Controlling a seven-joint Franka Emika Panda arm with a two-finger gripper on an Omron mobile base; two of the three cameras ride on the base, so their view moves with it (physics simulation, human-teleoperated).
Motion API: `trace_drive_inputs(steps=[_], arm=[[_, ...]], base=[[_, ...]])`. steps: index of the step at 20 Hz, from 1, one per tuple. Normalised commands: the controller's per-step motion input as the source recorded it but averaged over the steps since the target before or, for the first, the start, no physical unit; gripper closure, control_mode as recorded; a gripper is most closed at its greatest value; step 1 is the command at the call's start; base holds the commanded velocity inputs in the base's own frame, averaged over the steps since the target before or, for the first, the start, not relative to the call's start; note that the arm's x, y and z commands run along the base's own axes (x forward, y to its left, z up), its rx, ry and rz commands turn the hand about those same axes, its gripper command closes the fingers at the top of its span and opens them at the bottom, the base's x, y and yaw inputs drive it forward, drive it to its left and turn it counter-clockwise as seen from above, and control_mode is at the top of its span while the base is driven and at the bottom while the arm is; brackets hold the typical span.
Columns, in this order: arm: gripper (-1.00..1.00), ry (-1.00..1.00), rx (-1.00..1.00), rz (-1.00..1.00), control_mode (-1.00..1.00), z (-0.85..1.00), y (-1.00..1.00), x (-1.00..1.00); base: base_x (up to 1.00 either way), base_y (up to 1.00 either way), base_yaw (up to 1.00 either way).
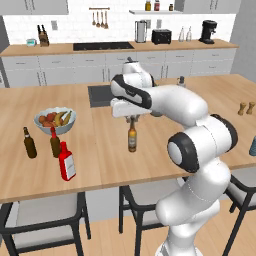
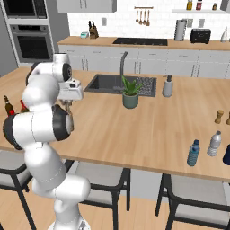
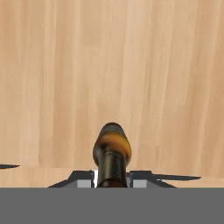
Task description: Move the plastic bottles in the middle to the plastics group, and the glass bottles in the middle to the glass group.
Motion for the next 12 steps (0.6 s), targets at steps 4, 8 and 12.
trace_drive_inputs(steps=[4,8,12], arm=[[1.00,0.00,0.00,0.16,-1.00,0.00,0.51,-0.35],[1.00,0.00,0.02,0.19,-1.00,0.00,0.48,-0.01],[1.00,0.00,0.07,0.22,-1.00,0.00,0.33,0.00]], base=[[0.00,0.00,0.00],[0.00,0.00,0.00],[0.00,0.00,0.00]])
